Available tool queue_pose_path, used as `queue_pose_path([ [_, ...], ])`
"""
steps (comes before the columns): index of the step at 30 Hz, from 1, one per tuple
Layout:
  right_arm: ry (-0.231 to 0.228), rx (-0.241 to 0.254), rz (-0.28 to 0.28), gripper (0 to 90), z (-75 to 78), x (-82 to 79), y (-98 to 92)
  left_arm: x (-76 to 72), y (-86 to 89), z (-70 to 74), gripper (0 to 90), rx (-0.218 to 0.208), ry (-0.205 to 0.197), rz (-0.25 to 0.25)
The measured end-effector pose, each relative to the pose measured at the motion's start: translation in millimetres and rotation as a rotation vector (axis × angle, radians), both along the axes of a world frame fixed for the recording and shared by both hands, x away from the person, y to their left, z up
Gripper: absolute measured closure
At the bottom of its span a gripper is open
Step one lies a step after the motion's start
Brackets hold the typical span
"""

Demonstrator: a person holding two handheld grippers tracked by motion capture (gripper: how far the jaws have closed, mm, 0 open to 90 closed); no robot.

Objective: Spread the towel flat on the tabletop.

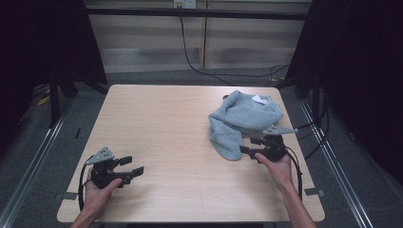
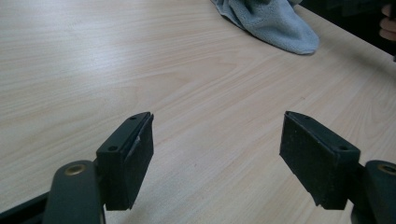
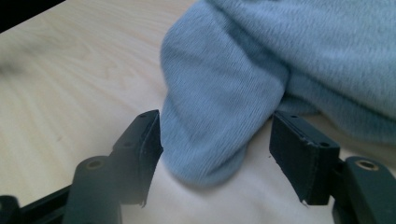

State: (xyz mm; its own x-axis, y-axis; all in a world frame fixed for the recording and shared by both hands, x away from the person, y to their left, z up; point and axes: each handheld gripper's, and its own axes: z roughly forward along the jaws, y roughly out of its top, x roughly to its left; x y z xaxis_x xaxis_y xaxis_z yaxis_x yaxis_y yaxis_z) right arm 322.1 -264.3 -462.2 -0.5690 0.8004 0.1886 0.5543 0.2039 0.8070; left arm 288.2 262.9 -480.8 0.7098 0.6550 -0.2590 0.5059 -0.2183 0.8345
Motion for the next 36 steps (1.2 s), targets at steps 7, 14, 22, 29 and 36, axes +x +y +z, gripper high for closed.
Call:
queue_pose_path([
  [7, 0.036, -0.018, 0.038, 25.4, -3.5, 35.4, 15.4, -0.2, 0.7, 0.3, 25.9, 0.001, -0.003, -0.001],
  [14, 0.063, -0.075, 0.060, 31.9, -22.9, 52.0, 39.7, 0.4, 1.9, 0.1, 25.9, 0.000, -0.002, 0.003],
  [22, 0.063, -0.198, 0.042, 45.7, -34.0, 55.8, 48.2, 0.9, 1.7, -0.5, 26.0, 0.003, -0.001, 0.002],
  [29, 0.086, -0.181, 0.038, 65.6, -36.0, 54.9, 45.2, 0.4, 1.1, -0.2, 26.1, 0.003, -0.002, 0.001],
  [36, 0.091, -0.102, 0.089, 71.9, -40.4, 38.2, 49.9, 0.8, 0.3, -0.7, 26.1, 0.010, -0.001, 0.001],
])
